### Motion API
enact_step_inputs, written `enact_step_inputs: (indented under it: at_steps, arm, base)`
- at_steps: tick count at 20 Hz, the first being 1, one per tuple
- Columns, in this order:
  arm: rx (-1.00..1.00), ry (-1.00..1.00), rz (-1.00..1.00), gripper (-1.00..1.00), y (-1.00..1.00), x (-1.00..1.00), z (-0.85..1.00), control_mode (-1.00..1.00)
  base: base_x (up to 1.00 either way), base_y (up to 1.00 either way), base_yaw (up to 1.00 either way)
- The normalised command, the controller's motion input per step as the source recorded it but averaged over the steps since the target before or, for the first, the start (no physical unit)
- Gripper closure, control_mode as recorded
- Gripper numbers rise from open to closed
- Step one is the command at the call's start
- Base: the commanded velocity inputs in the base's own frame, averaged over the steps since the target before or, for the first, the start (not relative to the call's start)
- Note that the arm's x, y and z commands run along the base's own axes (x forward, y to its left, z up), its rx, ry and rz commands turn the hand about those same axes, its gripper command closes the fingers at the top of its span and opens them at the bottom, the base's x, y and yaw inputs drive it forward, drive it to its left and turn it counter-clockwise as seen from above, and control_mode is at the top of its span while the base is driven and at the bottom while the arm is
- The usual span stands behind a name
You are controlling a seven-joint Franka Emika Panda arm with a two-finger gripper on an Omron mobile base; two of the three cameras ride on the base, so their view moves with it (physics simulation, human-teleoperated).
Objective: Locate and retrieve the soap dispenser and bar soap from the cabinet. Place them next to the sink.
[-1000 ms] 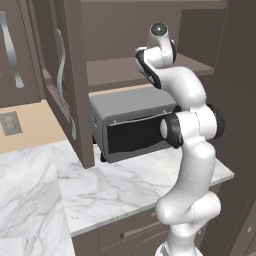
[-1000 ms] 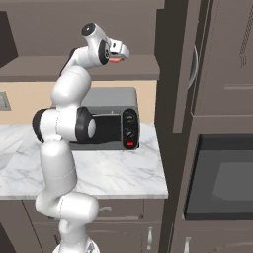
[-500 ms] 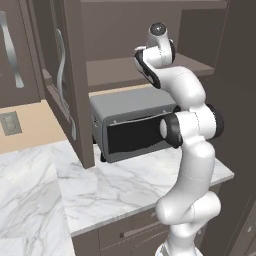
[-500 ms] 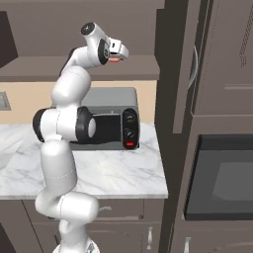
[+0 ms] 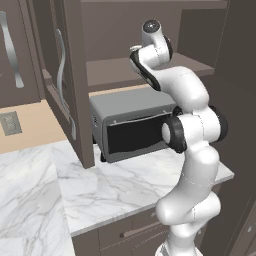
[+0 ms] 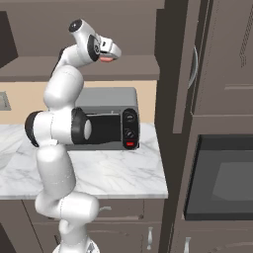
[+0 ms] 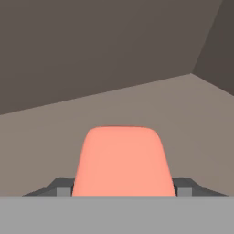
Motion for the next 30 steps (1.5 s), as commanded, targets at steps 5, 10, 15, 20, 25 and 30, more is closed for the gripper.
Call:
enact_step_inputs:
  at_steps: [5,10,15,20,25,30]
  arm:
    - [0.01,0.00,-0.04,1.00,0.03,-0.66,0.01,-1.00]
    - [0.02,0.00,-0.03,1.00,0.00,-0.77,0.04,-1.00]
    - [0.05,-0.04,-0.01,1.00,0.00,-0.95,0.00,-1.00]
    - [0.04,-0.06,0.00,1.00,-0.01,-1.00,0.00,-1.00]
    - [0.02,-0.09,0.00,1.00,0.00,-1.00,0.00,-1.00]
    - [0.00,-0.09,0.00,1.00,0.00,-1.00,0.00,-1.00]
  base:
    - [0.00,0.00,0.00]
    - [0.00,0.00,0.00]
    - [0.00,0.00,0.00]
    - [0.00,0.00,0.00]
    - [0.00,0.00,0.00]
    - [0.00,0.00,0.00]
